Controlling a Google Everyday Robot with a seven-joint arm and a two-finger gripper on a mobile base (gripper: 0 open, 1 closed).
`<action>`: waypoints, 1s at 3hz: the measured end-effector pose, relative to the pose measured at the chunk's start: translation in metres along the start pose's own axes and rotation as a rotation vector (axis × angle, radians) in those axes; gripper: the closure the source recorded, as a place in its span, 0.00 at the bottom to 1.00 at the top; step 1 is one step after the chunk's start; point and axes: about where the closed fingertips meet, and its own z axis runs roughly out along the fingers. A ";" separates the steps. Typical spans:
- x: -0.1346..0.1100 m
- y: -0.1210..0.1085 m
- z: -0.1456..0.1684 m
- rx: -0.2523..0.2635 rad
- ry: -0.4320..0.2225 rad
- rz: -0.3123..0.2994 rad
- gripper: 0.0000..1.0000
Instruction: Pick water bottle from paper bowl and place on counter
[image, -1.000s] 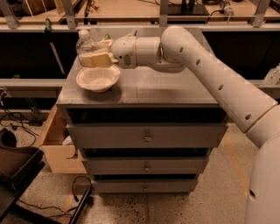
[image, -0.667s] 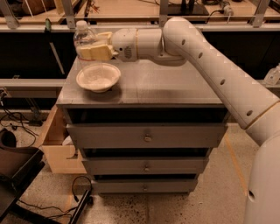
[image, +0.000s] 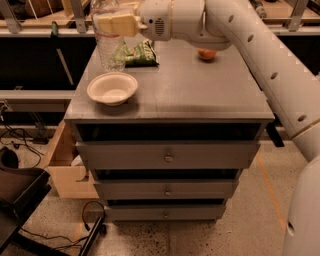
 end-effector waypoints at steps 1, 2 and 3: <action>-0.014 -0.028 -0.030 0.086 -0.029 0.050 1.00; -0.022 -0.069 -0.071 0.217 -0.050 0.092 1.00; -0.023 -0.098 -0.109 0.337 -0.049 0.109 1.00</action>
Offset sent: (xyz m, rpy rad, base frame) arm 0.1067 -0.1502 0.0380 0.1046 0.1268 -0.3969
